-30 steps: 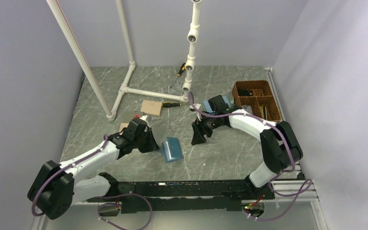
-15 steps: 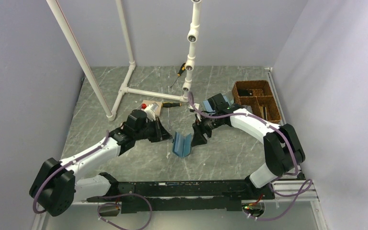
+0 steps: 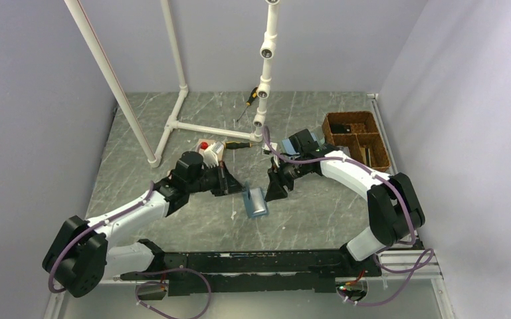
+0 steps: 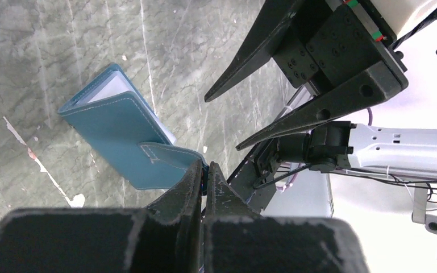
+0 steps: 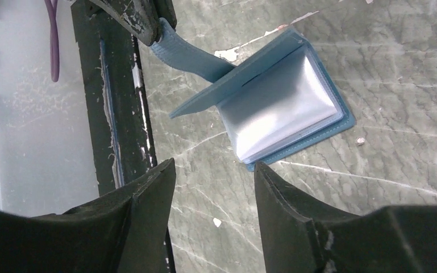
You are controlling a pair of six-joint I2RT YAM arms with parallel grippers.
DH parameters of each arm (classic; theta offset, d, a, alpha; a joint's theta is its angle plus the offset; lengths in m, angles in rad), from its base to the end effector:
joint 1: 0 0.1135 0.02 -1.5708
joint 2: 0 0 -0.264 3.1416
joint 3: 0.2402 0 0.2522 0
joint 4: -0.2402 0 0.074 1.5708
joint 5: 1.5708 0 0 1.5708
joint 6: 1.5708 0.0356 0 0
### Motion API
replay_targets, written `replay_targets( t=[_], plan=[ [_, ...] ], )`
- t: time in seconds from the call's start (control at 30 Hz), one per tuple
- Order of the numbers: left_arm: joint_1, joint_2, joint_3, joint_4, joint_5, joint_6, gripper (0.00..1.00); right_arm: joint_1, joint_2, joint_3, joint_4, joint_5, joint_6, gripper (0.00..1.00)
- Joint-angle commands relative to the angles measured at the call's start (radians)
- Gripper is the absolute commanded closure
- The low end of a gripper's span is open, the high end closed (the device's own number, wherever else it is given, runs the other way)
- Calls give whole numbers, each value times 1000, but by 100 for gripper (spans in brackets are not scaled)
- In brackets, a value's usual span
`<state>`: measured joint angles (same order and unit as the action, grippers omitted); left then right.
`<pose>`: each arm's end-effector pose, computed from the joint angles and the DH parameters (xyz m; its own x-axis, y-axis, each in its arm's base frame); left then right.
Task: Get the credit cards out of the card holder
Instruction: Open the card holder at the center of the board.
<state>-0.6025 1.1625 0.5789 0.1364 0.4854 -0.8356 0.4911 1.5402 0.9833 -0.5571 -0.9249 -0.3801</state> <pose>0.1947 -0.1541 0.2253 -0.8678 -0.1993 -0.4551 0.3044 0.5107 -0.8041 0.2456 0.1636 0.2132 -0.5144 -0.5283 -0.6755 -0.8456 0.1816 0.5019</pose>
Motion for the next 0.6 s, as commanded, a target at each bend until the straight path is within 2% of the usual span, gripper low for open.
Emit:
replay_targets(
  t=[0.0, 0.1, 0.17, 0.57],
  plan=[
    [3, 7, -5, 20, 3, -4, 100, -3, -4, 28, 35, 10, 20, 48],
    [4, 28, -17, -9, -30, 5, 100, -4, 17, 26, 37, 9, 30, 58],
    [4, 40, -29, -21, -45, 8, 100, 0, 36, 21, 43, -5, 43, 62],
    [6, -27, -107, -167, -156, 31, 100, 48, 141, 16, 104, 116, 143, 61]
  ],
)
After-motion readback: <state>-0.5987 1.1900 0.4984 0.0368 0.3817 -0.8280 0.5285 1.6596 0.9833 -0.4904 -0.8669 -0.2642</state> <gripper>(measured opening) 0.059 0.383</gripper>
